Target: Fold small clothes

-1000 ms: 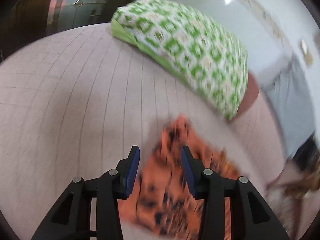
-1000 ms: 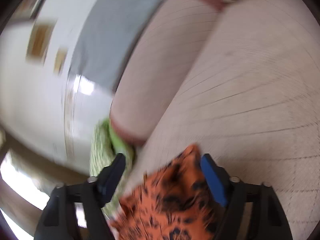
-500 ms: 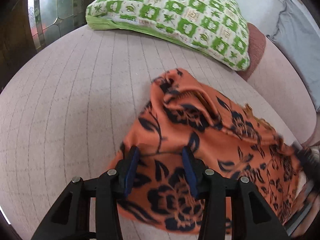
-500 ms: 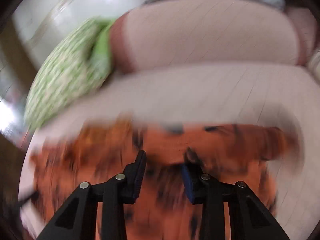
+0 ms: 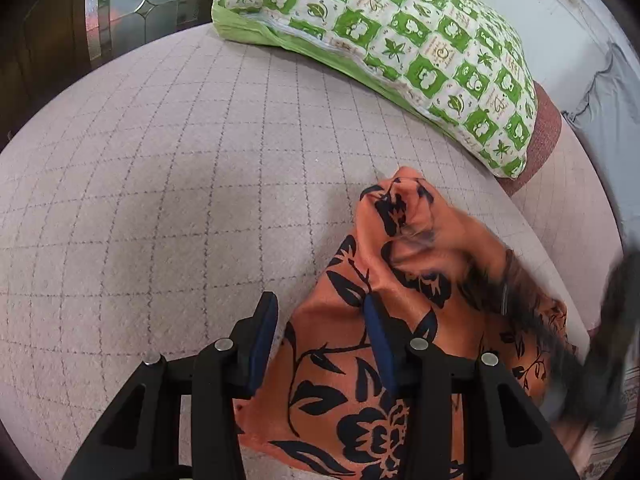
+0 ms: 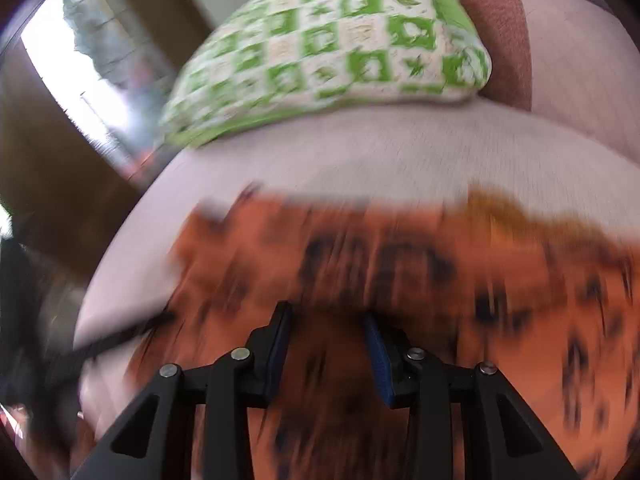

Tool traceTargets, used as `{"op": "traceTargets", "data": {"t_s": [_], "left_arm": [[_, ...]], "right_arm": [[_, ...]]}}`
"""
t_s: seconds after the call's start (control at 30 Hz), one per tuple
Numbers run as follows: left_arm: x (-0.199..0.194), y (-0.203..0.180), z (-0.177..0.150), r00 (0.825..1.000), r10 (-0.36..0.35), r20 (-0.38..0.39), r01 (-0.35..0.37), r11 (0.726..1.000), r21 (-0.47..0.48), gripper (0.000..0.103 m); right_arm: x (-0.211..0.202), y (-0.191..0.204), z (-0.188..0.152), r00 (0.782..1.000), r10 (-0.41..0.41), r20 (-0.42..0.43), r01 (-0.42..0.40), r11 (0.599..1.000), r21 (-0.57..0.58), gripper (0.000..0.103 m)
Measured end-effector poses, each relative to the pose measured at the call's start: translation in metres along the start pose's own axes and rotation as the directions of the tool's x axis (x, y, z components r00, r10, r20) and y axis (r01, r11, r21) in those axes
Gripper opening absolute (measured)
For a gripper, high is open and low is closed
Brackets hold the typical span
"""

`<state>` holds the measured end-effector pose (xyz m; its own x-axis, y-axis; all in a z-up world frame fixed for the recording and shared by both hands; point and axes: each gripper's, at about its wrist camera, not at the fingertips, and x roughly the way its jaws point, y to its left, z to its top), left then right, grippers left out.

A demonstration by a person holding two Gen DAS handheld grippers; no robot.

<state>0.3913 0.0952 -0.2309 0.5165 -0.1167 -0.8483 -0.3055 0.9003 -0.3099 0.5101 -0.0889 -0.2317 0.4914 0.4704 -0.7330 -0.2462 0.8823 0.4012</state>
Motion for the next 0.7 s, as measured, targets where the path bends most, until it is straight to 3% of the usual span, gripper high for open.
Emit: {"op": "traceTargets", "data": {"t_s": [0.07, 0.13, 0.17, 0.2, 0.3, 0.37, 0.5, 0.63, 0.7], "left_arm": [[0.000, 0.002, 0.004, 1.000, 0.008, -0.004, -0.008, 1.000, 0.002, 0.045], [0.000, 0.007, 0.011, 1.000, 0.002, -0.008, -0.002, 1.000, -0.021, 0.045], [-0.001, 0.010, 0.013, 1.000, 0.002, -0.008, -0.002, 1.000, -0.030, 0.045], [-0.001, 0.012, 0.015, 1.000, 0.007, -0.006, -0.007, 0.999, -0.034, 0.045], [-0.005, 0.020, 0.021, 1.000, 0.027, 0.011, -0.026, 0.998, -0.054, 0.045], [-0.005, 0.026, 0.024, 0.999, 0.033, 0.009, -0.032, 0.996, -0.078, 0.045], [-0.007, 0.033, 0.023, 0.999, 0.038, -0.006, -0.038, 0.994, -0.101, 0.045], [-0.021, 0.022, 0.014, 0.998, 0.050, 0.026, -0.049, 0.998, -0.039, 0.045], [-0.027, 0.016, 0.005, 0.999, 0.043, 0.028, -0.043, 0.999, -0.003, 0.049]], "right_arm": [[0.001, -0.014, 0.027, 0.996, -0.025, 0.091, 0.012, 0.991, 0.137, 0.040], [-0.020, -0.031, 0.041, 0.965, -0.042, 0.257, -0.026, 0.967, 0.254, 0.041], [-0.034, -0.038, 0.041, 0.943, -0.049, 0.329, -0.049, 0.958, 0.284, 0.047], [-0.043, -0.042, 0.039, 0.936, -0.062, 0.348, -0.046, 0.955, 0.294, 0.050], [-0.065, -0.052, 0.024, 0.945, -0.089, 0.315, 0.005, 0.966, 0.260, 0.051], [-0.097, -0.068, -0.008, 0.951, -0.113, 0.289, 0.034, 0.964, 0.263, 0.051], [-0.161, -0.123, -0.082, 0.961, -0.104, 0.257, -0.004, 0.921, 0.389, 0.051], [-0.223, -0.146, -0.151, 0.958, -0.117, 0.261, -0.014, 0.892, 0.452, 0.051], [-0.253, -0.155, -0.188, 0.955, -0.094, 0.282, -0.064, 0.861, 0.504, 0.056]]}}
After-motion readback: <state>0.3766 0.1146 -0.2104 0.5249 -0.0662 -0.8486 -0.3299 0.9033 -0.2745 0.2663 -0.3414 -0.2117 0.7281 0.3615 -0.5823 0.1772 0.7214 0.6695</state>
